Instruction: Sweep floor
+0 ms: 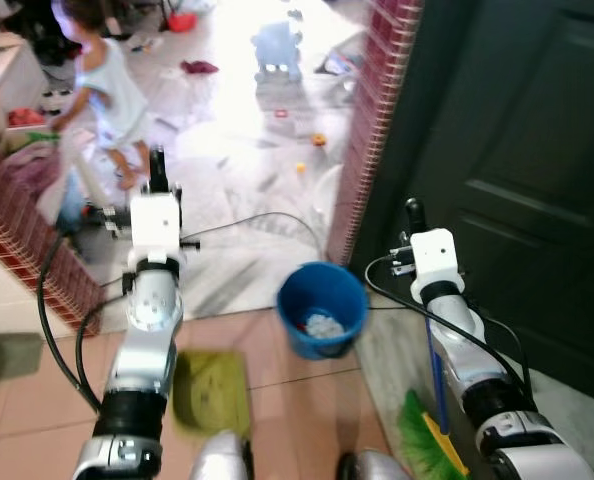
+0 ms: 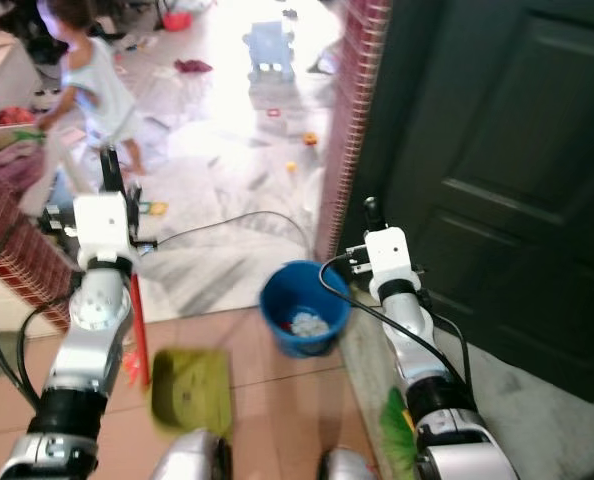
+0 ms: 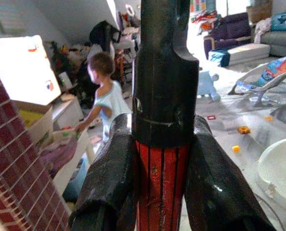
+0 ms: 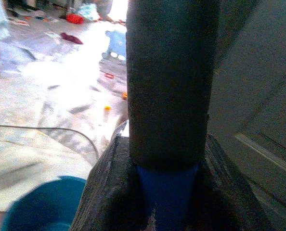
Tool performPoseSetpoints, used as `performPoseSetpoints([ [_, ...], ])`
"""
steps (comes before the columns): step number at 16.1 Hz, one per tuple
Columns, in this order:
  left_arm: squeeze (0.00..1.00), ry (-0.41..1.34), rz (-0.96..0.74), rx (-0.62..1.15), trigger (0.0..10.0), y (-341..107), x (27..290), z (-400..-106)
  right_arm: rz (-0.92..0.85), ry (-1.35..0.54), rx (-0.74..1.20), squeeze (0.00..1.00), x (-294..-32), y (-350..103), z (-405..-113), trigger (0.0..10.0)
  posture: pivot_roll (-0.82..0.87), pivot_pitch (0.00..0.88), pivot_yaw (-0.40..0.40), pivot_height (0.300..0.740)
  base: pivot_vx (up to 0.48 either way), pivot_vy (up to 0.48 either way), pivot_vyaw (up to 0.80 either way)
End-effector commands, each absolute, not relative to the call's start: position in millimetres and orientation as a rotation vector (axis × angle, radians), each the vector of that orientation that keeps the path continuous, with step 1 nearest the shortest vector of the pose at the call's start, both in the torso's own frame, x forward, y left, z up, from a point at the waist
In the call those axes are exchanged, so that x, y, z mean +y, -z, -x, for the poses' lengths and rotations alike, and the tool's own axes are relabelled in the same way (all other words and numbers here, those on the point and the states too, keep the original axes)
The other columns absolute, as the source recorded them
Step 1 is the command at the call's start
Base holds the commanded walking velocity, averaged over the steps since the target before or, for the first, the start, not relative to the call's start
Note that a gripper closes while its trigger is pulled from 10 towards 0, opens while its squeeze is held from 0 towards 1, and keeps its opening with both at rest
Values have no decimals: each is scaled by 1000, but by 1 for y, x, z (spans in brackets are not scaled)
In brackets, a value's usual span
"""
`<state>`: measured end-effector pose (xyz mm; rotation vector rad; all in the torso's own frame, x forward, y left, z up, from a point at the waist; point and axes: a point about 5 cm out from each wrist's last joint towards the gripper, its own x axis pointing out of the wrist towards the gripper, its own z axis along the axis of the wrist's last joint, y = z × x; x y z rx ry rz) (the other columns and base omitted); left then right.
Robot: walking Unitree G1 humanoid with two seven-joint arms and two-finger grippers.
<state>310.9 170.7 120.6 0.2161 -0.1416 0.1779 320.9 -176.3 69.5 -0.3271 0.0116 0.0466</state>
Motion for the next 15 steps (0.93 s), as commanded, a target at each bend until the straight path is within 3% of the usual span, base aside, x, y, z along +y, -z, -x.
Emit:
performPoseSetpoints([
  [1, 0, -168, -215, -167, 10000, -124, 166, -312, 303, -66, -18, 0, -170, -74, -323, 10000, -79, 0, 8, 740, 0, 480, 0],
  [8, 0, -89, -128, -156, 10000, -118, 135, -309, 298, -121, -35, 0, -159, -77, -325, 10000, -79, 0, 5, 740, 0, 480, 0],
  [15, 0, -82, -104, -163, 10000, -121, 132, -309, 306, -129, -44, 0, -159, -78, -326, 10000, -80, 0, 9, 740, 0, 480, 720],
])
